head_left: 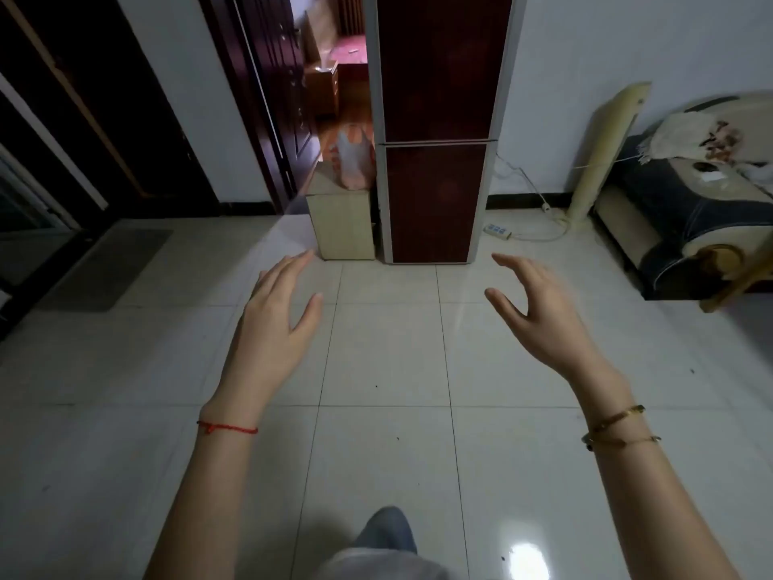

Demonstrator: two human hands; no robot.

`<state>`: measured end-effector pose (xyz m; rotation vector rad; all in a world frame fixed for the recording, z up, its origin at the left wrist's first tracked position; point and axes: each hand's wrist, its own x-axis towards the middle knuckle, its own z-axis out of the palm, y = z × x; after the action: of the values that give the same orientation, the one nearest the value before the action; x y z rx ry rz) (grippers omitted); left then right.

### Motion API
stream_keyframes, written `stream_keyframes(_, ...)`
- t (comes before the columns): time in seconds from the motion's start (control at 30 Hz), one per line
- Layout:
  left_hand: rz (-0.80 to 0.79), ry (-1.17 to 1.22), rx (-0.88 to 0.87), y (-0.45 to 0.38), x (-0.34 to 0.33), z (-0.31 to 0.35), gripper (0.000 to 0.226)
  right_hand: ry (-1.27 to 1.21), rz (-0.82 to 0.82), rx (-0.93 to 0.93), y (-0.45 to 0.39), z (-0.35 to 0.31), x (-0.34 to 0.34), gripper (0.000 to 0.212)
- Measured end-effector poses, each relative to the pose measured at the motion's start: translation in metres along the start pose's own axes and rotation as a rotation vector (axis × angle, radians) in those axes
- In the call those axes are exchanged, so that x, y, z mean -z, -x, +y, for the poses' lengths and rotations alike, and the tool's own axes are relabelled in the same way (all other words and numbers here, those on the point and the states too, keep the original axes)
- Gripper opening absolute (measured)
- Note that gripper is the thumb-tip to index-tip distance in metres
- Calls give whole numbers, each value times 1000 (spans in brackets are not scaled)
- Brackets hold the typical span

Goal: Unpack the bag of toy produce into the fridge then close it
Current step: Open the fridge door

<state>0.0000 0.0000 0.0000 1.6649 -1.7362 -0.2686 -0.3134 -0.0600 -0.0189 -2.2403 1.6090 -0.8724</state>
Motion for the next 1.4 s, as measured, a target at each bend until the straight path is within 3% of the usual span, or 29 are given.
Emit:
stream_keyframes(0.43,-28,-31,64,-103,-64,-47,53,2,-66,-43,-106,58,-59,50)
stream_keyframes(0.93,-37,-18,15,-383,-111,-117,52,-56,-53,-77,-369,102,-127,48)
stream_keyframes(1.4,-37,-3,-10,-581,-187,-166,50,-84,-47,-81,-565,175,-185,47)
